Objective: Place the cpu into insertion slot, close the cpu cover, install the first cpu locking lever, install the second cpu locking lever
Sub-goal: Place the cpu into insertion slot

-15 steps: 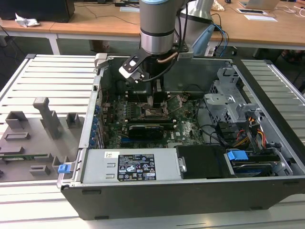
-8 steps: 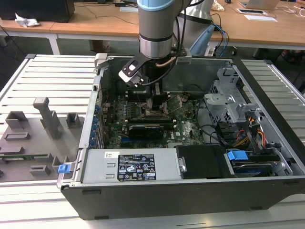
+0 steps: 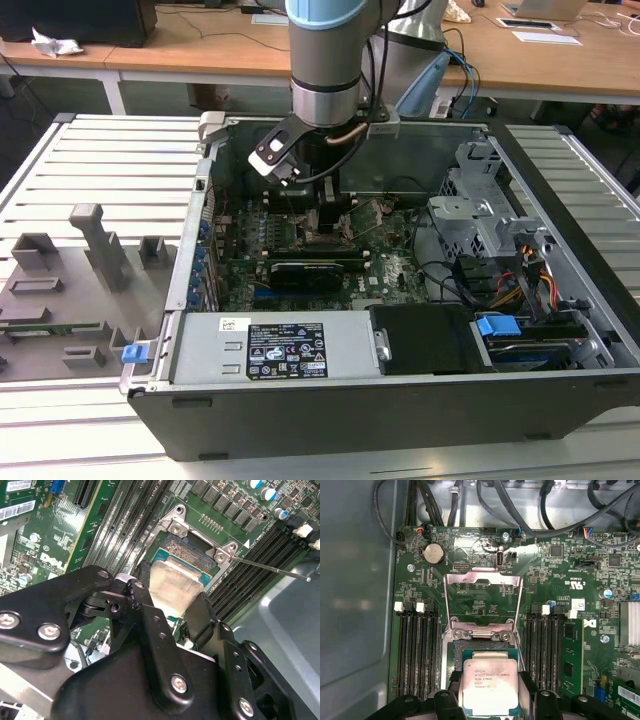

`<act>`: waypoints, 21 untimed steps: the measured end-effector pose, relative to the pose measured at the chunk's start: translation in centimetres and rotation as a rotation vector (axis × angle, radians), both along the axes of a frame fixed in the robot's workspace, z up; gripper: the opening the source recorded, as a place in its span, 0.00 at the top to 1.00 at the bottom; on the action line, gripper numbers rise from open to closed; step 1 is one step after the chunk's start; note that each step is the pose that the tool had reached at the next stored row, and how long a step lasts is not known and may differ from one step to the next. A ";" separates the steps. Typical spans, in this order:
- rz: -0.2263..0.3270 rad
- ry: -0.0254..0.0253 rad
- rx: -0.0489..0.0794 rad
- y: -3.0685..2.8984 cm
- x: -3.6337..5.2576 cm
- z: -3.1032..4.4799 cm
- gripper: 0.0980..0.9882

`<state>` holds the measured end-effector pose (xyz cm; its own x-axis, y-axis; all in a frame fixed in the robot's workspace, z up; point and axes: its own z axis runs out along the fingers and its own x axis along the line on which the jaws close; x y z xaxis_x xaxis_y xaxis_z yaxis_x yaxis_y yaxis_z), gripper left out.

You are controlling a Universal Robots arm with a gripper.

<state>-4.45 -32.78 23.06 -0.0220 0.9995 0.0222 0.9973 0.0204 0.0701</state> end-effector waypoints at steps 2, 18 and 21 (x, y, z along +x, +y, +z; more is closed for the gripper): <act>0.000 0.0000 0.000 0.08 -0.09 -0.21 0.52; -0.051 0.0033 -0.003 0.80 -0.11 -2.53 0.52; -0.052 0.0032 -0.003 0.81 -0.08 -2.63 0.52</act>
